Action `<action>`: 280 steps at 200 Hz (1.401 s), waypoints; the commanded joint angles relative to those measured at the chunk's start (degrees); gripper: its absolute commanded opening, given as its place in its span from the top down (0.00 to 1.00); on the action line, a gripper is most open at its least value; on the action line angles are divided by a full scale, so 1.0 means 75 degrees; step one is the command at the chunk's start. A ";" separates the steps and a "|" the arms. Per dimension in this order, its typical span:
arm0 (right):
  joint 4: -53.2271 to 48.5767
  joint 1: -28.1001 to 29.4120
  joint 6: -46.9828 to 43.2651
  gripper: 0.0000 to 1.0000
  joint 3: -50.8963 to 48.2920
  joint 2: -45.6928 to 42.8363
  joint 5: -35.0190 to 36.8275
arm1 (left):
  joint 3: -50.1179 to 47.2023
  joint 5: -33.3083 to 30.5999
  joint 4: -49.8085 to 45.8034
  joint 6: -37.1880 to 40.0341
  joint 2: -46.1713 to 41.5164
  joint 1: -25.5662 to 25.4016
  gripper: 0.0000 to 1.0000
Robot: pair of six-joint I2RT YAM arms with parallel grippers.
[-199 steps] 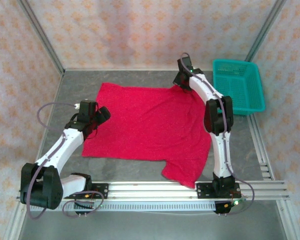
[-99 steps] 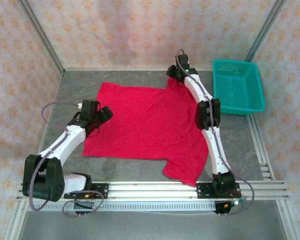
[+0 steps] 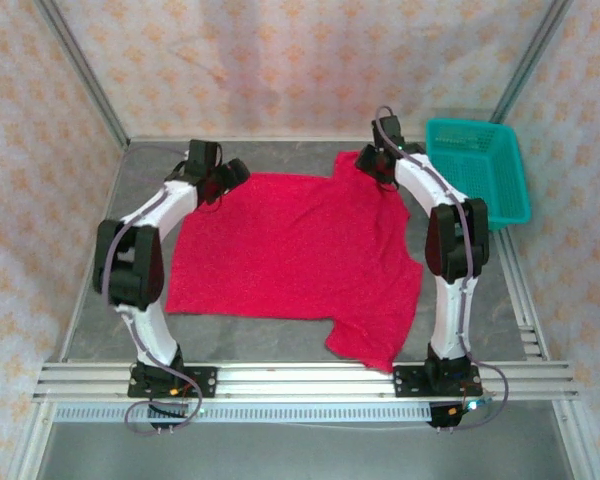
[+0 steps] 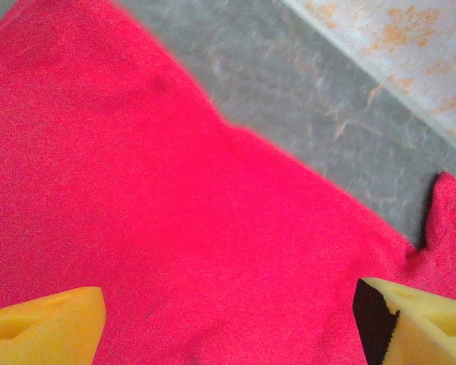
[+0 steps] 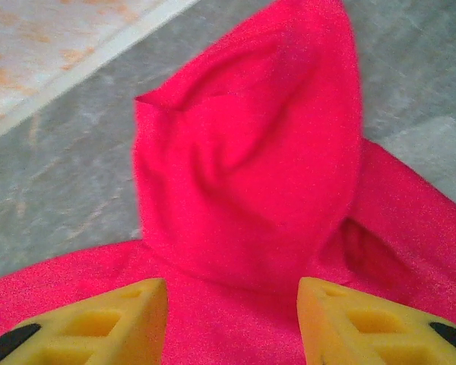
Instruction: Fold the inside-out t-shirt
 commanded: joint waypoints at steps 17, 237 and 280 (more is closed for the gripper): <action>0.0379 -0.0405 0.0408 0.51 -0.0419 0.0590 0.0168 | 0.2113 0.0485 -0.1134 0.0177 0.2006 0.0327 0.14; -0.0199 0.0180 0.0269 0.34 -0.1563 -0.0919 -0.0726 | -0.2605 -0.0830 -0.0180 0.0111 -0.2752 0.0411 0.11; 0.0202 -0.0027 0.0502 0.33 -0.1599 -0.0196 -0.0302 | -0.2430 -0.0721 -0.0271 0.0220 -0.1896 0.0556 0.07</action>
